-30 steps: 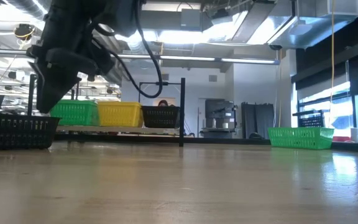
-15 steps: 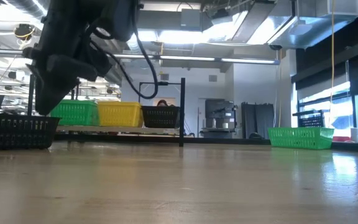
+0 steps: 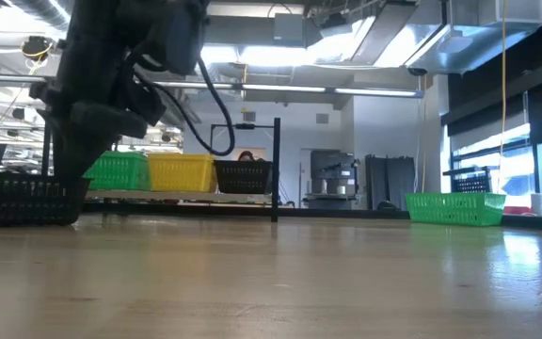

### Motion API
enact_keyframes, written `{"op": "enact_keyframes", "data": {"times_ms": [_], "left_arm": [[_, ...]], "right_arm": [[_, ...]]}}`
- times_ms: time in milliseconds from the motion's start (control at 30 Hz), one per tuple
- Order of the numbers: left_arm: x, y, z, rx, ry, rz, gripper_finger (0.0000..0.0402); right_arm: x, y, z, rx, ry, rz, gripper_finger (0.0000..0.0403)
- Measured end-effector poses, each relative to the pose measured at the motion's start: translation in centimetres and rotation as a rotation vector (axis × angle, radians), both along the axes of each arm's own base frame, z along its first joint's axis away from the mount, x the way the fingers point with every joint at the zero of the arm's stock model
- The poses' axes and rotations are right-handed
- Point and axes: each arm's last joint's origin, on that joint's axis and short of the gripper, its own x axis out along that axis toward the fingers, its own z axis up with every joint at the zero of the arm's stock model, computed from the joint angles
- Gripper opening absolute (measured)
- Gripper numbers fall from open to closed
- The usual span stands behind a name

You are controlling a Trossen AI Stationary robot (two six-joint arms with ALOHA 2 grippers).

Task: Stack baskets on shelf by color
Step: Stack the black basket on the black basket on the shelf

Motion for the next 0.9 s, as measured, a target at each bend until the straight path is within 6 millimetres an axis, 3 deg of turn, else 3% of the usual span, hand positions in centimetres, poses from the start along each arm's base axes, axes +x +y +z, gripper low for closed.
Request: {"op": "enact_keyframes", "data": {"times_ms": [467, 767, 900], "left_arm": [[0.9, 1.5, -0.1, -0.008, -0.025, -0.147, 0.0071], [1.4, 2.9, -0.2, -0.041, -0.044, -0.164, 0.0011], [1.5, 3.5, -0.2, -0.078, -0.050, -0.144, 0.0005]], "right_arm": [[0.0, 0.0, 0.0, 0.000, 0.000, 0.000, 0.0107], [0.0, 0.0, 0.0, 0.000, 0.001, 0.000, 0.0107], [0.0, 0.0, 0.0, -0.001, 0.002, 0.001, 0.0107]]}}
